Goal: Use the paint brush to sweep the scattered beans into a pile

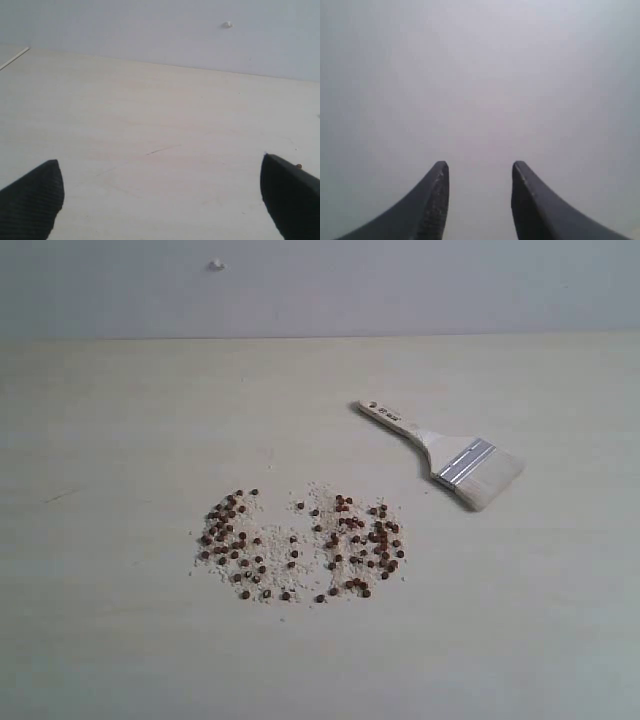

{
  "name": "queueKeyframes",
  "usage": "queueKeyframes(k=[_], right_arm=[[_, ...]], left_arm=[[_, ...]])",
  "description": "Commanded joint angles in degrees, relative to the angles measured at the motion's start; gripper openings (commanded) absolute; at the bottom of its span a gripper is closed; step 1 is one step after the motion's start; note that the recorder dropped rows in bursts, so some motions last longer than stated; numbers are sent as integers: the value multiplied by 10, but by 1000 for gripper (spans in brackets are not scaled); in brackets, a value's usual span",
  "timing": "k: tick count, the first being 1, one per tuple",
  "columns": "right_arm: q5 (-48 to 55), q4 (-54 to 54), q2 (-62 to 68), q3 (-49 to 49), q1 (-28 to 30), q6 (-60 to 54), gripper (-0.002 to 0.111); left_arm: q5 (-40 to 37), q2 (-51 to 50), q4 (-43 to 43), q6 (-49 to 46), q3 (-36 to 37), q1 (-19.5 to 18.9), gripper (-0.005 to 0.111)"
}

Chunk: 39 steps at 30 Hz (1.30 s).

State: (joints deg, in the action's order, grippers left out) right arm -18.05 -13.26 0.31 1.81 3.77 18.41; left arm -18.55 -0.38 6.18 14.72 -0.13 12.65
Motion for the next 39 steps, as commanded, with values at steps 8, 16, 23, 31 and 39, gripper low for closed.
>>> queueKeyframes(k=[8, 16, 23, 31, 39], right_arm=[[-83, 656, 247, 209, 2, 464, 39], [-182, 1049, 626, 394, 2, 607, 42], [-133, 1132, 876, 524, -22, 607, 56], [8, 1132, 1019, 643, -96, 431, 56], [339, 1132, 1066, 680, -118, 201, 56]], left_arm=[[2, 4, -3, -2, 1, -1, 104], [2, 4, -3, -2, 1, -1, 104], [2, 4, -3, -2, 1, -1, 104], [2, 4, -3, -2, 1, -1, 104], [2, 4, -3, -2, 1, -1, 104]])
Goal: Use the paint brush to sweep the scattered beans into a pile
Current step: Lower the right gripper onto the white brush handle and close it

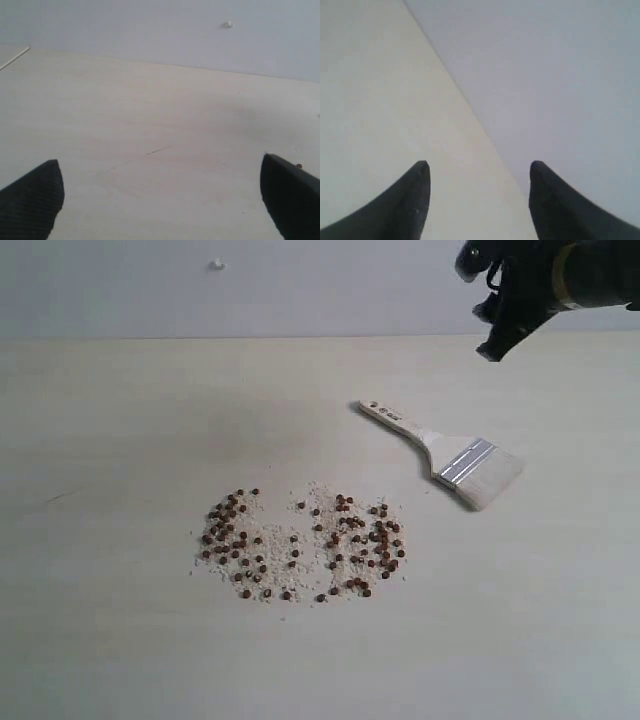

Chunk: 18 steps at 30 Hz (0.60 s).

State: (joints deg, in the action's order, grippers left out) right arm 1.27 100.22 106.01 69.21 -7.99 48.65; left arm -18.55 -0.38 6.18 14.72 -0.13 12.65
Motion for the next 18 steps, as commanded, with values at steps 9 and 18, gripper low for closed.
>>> queueKeyframes(k=[9, 18], right_arm=[[571, -967, 120, 250, -5, -798, 55], [594, -1046, 187, 361, -97, -781, 55]], left_arm=[[2, 4, -3, -2, 1, -1, 104], [2, 4, -3, -2, 1, -1, 104]])
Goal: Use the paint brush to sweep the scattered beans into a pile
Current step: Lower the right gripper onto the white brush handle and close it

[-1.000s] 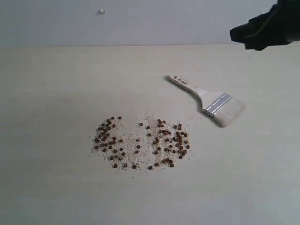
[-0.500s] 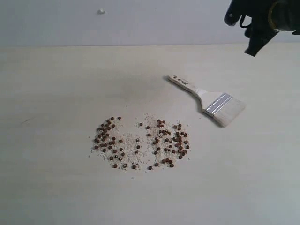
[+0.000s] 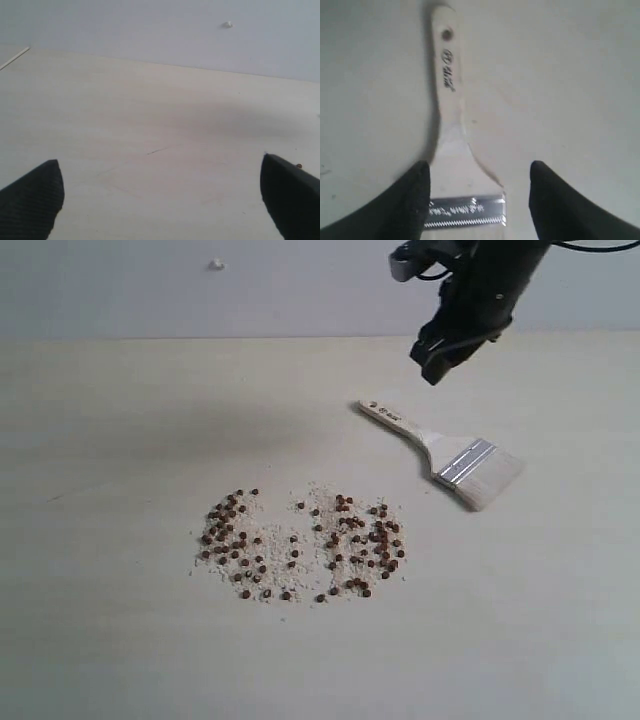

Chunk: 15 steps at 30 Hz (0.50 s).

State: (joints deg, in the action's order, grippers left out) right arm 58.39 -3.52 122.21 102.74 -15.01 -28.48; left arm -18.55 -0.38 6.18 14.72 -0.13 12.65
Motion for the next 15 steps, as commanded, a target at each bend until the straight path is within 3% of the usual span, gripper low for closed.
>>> queueKeyframes(k=[1, 5, 15], right_arm=[[31, -8, 30, 29, -33, -19, 55], [56, -29, 58, 31, -37, -74, 55], [29, -7, 95, 31, -31, -58, 55]], left_arm=[[2, 4, -3, -2, 1, -1, 104], [2, 4, -3, -2, 1, -1, 104], [2, 4, -3, -2, 1, -1, 104]])
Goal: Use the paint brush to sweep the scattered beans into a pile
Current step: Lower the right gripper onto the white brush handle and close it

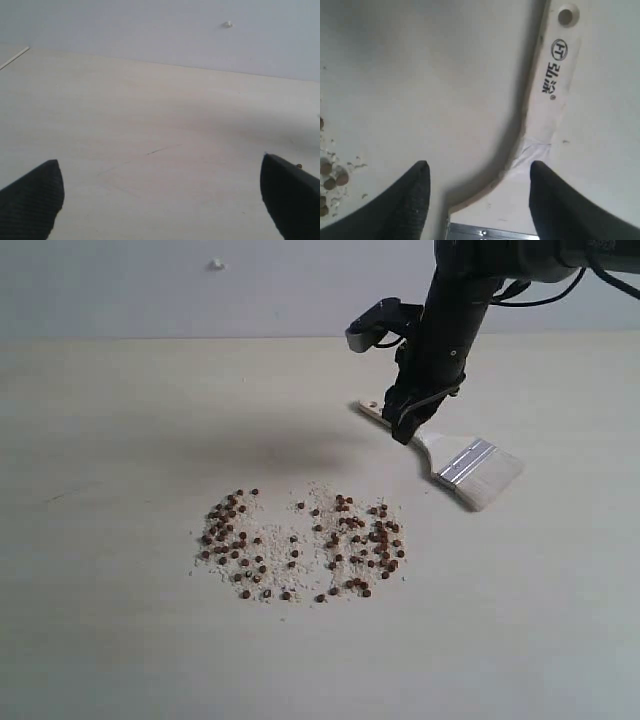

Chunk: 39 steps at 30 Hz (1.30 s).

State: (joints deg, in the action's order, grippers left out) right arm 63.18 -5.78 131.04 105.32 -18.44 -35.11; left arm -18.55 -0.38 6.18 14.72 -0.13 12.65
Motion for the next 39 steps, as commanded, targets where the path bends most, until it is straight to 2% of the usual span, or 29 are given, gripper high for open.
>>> queueKeyframes(k=[1, 10, 20, 28, 39], right_arm=[[-27, 25, 9, 6, 4, 15, 55], [-53, 68, 31, 6, 5, 22, 55], [-70, 54, 49, 6, 26, 46, 55], [-63, 40, 49, 6, 26, 31, 51], [-50, 39, 52, 6, 26, 22, 51]], left_arm=[[2, 4, -3, -2, 1, -1, 104], [2, 4, -3, -2, 1, -1, 104], [2, 4, -3, -2, 1, -1, 104], [2, 4, -3, -2, 1, -1, 104], [2, 4, -3, -2, 1, -1, 104]])
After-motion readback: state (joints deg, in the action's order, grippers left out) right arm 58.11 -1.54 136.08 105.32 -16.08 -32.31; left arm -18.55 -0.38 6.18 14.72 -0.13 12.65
